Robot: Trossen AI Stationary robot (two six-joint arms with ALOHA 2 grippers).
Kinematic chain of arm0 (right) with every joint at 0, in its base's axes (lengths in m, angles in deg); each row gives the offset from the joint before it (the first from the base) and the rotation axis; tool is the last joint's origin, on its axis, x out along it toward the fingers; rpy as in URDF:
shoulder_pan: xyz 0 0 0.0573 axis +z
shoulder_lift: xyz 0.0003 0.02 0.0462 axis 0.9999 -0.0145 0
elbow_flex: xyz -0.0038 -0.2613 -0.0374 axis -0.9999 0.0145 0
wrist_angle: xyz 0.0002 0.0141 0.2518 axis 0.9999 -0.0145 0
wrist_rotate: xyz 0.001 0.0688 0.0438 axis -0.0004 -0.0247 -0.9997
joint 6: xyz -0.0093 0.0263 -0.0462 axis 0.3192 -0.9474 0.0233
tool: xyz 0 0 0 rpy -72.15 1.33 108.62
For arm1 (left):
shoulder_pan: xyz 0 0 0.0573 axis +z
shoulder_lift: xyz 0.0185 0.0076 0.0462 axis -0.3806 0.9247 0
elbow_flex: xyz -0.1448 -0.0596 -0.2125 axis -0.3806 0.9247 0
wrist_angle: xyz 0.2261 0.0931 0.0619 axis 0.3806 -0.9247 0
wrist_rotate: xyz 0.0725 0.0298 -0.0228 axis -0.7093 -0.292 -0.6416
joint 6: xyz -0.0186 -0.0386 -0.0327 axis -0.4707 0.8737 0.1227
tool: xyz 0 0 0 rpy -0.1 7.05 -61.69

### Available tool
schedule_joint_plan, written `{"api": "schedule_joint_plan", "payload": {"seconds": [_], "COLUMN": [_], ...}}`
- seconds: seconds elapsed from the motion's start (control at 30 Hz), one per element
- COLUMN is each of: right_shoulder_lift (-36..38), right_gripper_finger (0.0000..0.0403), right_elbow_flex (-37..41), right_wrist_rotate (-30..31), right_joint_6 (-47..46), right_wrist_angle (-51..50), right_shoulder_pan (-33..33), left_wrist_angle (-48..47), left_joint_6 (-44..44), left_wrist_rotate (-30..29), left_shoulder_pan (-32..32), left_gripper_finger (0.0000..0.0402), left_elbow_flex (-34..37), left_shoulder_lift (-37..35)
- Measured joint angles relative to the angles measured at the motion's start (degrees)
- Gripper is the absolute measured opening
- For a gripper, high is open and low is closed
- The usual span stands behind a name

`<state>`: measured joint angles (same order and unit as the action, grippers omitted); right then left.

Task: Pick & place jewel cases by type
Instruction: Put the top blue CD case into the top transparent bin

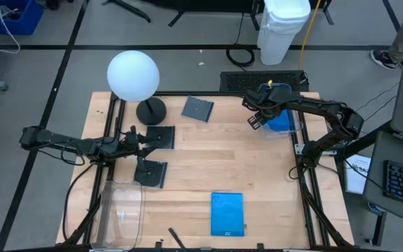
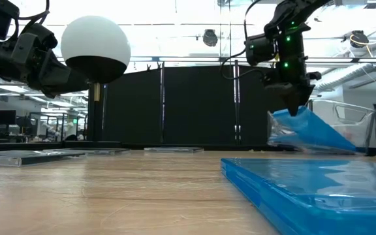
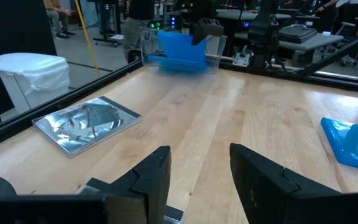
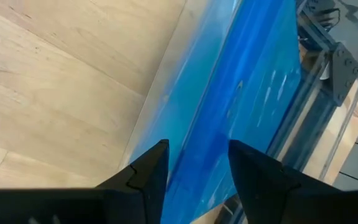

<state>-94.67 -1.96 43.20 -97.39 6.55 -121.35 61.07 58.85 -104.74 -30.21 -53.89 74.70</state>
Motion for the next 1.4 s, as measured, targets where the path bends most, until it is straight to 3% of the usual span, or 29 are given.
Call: {"api": "schedule_joint_plan", "payload": {"seconds": [0.27, 0.43, 0.93, 1.07, 1.23, 1.4], "right_shoulder_lift": [-0.1, -0.1, 0.0, 0.0, 0.5, 3.1], "right_gripper_finger": [0.0157, 0.0157, 0.0153, 0.0117, 0.0023, 0.0021], "right_elbow_flex": [0.1, 0.1, 0.0, 0.0, 0.0, -0.1], "right_wrist_rotate": [-5.7, -5.7, 1.9, 1.7, 4.2, 11.2], "right_joint_6": [0.0, 0.1, -1.5, -1.0, 3.1, 7.5], "right_wrist_angle": [3.0, 3.6, -6.9, -10.7, -12.7, -12.9], "right_shoulder_pan": [0.0, 0.0, 0.0, 0.0, 2.0, 6.4], "left_wrist_angle": [0.0, 0.0, 0.0, 0.0, 0.0, 0.0], "left_joint_6": [0.0, 0.0, 0.0, 0.0, 0.0, 0.0], "left_wrist_rotate": [0.0, 0.0, 0.0, 0.0, 0.0, 0.0], "left_shoulder_pan": [0.0, 0.0, 0.0, 0.0, 0.0, 0.0], "left_gripper_finger": [0.017, 0.017, 0.017, 0.017, 0.017, 0.017], "left_elbow_flex": [0.0, 0.0, 0.0, 0.0, 0.0, 0.0], "left_shoulder_lift": [0.0, 0.0, 0.0, 0.0, 0.0, 0.0]}}
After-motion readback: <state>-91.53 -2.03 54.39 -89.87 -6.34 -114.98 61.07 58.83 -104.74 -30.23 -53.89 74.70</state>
